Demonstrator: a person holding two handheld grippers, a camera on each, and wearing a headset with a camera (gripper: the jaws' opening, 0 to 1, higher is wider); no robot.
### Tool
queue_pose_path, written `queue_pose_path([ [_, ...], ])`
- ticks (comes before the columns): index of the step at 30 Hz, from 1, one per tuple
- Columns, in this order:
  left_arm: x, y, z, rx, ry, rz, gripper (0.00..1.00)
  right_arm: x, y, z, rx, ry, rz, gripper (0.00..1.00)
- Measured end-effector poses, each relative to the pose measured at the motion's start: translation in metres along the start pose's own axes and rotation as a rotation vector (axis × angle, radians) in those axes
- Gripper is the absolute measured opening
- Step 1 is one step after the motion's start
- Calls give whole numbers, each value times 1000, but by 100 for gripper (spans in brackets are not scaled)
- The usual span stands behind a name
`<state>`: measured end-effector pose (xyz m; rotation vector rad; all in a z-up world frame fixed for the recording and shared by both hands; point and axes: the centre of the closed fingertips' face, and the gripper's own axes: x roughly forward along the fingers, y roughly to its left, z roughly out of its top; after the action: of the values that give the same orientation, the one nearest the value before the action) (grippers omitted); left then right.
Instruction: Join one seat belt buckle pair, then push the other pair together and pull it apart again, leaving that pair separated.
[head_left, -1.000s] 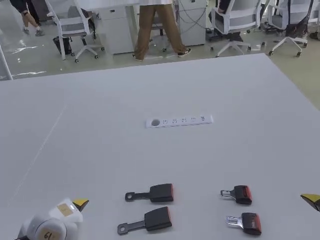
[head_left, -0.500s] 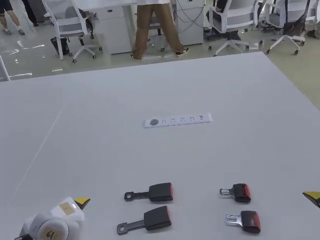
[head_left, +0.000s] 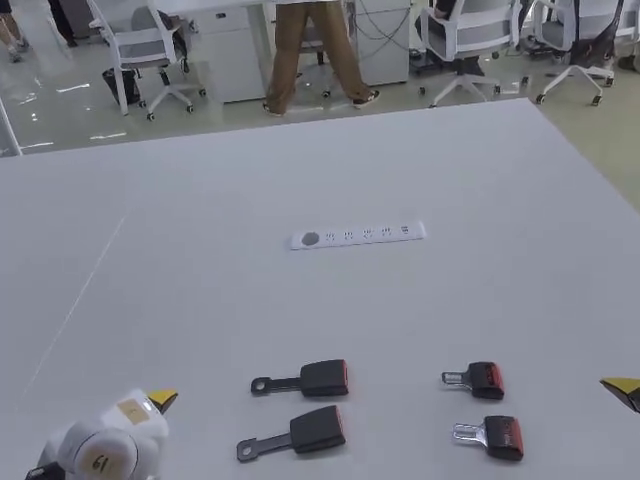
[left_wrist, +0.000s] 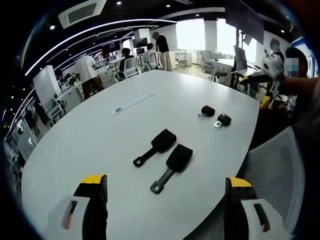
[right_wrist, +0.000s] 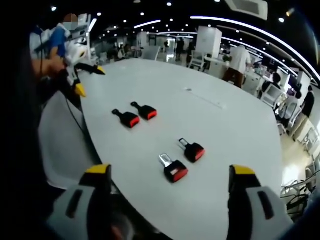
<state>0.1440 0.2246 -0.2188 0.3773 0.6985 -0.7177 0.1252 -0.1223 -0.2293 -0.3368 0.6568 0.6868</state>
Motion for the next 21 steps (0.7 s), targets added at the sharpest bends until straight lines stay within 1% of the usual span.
queue_pose_path([
  [6, 2, 1, 4, 14, -5, -4, 98, 1, 0, 3, -19, 4, 3, 97],
  [8, 4, 0, 4, 33, -3, -10, 96, 1, 0, 3, -49, 6, 6, 95],
  [11, 5, -1, 4, 36, -1, -11, 96, 3, 1, 3, -36, 6, 12, 95],
  [14, 8, -1, 2, 38, 5, -15, 96, 4, 1, 3, -38, 7, 16, 94],
  [17, 11, -3, 0, 41, 14, -31, 95, 5, 2, 2, -52, 19, 26, 92],
  [19, 15, -5, -1, 58, 23, -39, 93, 6, 4, 0, -58, 27, 38, 89],
  [21, 18, -9, 0, 82, 24, -68, 88, 8, 5, 0, -63, 31, 48, 86],
])
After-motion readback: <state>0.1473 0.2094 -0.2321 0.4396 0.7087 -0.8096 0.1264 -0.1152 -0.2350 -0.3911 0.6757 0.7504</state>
